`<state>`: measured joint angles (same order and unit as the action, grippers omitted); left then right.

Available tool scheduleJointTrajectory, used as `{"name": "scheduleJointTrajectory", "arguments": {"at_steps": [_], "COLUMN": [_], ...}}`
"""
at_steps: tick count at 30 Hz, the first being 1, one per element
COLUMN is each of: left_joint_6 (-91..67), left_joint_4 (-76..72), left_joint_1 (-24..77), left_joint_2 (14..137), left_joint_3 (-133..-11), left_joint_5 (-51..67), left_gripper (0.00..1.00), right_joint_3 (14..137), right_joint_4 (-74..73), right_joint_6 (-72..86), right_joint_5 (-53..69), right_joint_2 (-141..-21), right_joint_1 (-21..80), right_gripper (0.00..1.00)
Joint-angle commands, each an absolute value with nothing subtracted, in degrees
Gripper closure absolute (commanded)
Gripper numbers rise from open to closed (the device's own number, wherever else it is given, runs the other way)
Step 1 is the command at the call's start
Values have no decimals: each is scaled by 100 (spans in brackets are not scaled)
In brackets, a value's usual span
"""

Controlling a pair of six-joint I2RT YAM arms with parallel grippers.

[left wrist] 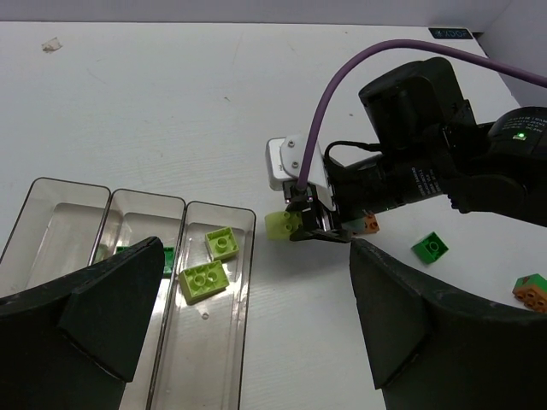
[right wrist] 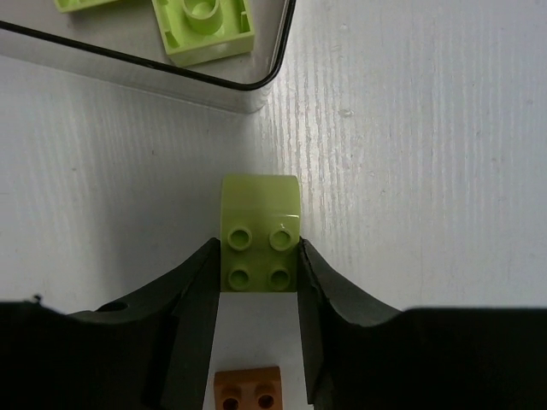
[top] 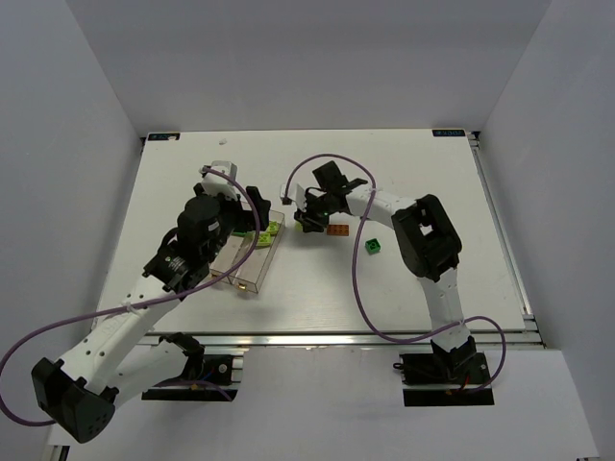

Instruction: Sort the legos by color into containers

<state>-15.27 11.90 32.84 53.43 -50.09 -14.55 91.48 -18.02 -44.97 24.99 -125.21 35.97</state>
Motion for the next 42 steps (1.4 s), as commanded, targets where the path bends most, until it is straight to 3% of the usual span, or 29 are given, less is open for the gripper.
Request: {"name": "scheduleJointTrajectory", "arguments": {"at_steps": [1, 5, 16, 38, 42], "left_joint_6": [-1477, -1468, -1459, -1433, -1433], "left_joint_4": [1099, 1090, 1055, 984, 993], "left_joint_1": [3296, 3296, 3296, 3296, 3296], "left_joint_2": [5177, 5142, 5124, 4948, 4948], "left_joint_3": [-4966, -4957, -4948, -4896, -4896], "left_joint_5": [-1433, -1441, -1433, -1494, -1512], "left_gripper": [2, 2, 2, 2, 2], "right_joint_3": [9229, 9132, 8754, 10230, 10459], "right_joint_4": [-2144, -2171, -1741, -1362, -1388], "right_joint_6": [-4447, -4333, -3973, -2479, -2365], "right_joint_5": [2768, 2795, 3120, 3393, 3305], "right_joint_2": [-12235, -11910, -10810, -12287, -12524], "right_joint_1": [3542, 3542, 3673, 4227, 4280], "right_gripper": [85, 100, 100, 100, 89]}}
